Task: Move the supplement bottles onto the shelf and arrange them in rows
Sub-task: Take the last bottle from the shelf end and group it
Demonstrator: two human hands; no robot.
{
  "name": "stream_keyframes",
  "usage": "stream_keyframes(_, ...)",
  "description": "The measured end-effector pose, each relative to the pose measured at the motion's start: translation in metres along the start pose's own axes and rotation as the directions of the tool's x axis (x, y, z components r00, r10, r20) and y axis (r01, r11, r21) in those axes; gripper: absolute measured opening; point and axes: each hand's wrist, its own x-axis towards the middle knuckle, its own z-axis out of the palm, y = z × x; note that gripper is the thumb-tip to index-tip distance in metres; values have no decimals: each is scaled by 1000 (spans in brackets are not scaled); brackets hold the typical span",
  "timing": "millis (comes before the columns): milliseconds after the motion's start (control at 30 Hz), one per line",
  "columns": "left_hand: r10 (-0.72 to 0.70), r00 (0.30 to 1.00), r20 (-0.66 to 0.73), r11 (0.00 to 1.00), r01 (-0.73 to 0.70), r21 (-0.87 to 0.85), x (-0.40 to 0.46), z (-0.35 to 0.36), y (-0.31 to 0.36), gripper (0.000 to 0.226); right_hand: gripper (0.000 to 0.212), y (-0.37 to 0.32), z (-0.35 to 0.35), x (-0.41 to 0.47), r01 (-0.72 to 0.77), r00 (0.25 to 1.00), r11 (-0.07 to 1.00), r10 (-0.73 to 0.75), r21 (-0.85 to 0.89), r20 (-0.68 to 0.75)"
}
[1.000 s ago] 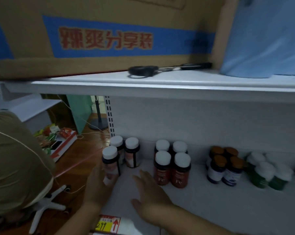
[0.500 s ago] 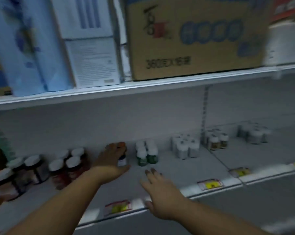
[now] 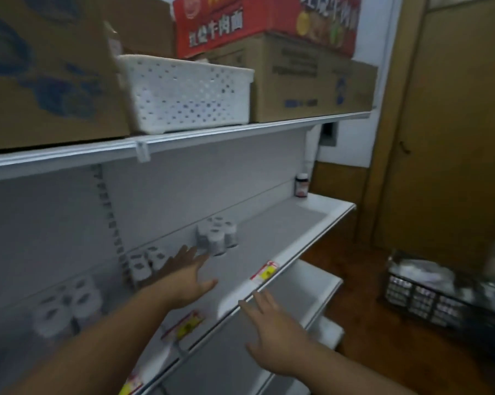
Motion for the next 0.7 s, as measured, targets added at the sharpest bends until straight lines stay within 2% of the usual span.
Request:
stream_keyframes(100,107,994,-29,994,-107,-20,78,16,46,88,77,67,-14,24,-111,994,994,112,-10,7)
stream_keyframes(200,143,988,56,985,-137,-101,157,26,85,73,78,132,-44,58,-238,971,971,238,17,21)
stream_keyframes(267,198,972,129,971,-176,-161,204,25,109,71,77,172,-67,82,-308,951,950,308,51,5)
stream_keyframes(333,237,962,133,960,-211,-186,250,19,131,72,74,210,-85,104,-346,935,934,352,90,-54)
stream_keyframes(433,261,959,108,952,-237,-192,307,20,160,71,73,262,-97,132,-374,913,920,387,118,-127)
stream_keyframes(567,269,952,144,954,-243,-172,369,42,184,71,72,317,-106,166,-368,915,917,387,152,-118)
stream_keyframes(700,206,967,152,969,-179,-172,423,58,199,70,71,377,-114,218,-314,937,934,334,168,-103)
